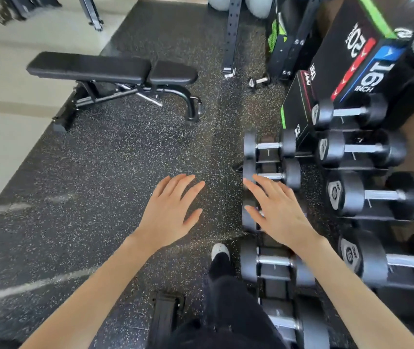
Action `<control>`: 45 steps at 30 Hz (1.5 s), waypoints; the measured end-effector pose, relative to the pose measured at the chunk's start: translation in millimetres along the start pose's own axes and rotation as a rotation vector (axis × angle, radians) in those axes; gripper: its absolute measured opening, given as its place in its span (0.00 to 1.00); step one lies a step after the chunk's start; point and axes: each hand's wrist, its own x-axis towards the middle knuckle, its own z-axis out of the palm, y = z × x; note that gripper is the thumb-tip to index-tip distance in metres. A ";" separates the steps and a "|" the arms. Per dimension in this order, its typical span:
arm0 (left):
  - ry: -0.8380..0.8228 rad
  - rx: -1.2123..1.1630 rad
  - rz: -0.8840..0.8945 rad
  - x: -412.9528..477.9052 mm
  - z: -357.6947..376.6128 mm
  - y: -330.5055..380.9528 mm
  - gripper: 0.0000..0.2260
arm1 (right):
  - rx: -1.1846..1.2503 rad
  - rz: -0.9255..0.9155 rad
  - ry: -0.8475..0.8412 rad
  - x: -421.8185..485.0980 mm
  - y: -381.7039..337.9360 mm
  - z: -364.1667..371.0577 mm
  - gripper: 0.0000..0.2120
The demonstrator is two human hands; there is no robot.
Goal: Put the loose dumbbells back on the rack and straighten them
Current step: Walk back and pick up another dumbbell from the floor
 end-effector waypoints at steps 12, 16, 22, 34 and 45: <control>0.060 -0.003 -0.023 224.0 -12.3 -48.1 0.25 | 0.014 -0.006 0.035 193.6 128.3 -16.6 0.25; 0.023 -0.023 -0.026 263.1 -3.0 -63.3 0.25 | 0.015 0.012 0.047 221.1 147.4 -4.1 0.25; -0.031 -0.025 0.070 322.9 21.5 -99.0 0.24 | -0.012 0.046 -0.053 269.0 168.4 32.8 0.25; -0.029 0.004 0.234 510.5 15.4 -232.3 0.24 | -0.069 0.134 -0.175 470.6 205.4 50.0 0.25; -0.040 -0.044 0.224 617.2 42.2 -289.5 0.24 | 0.006 0.225 -0.147 584.8 252.9 82.1 0.26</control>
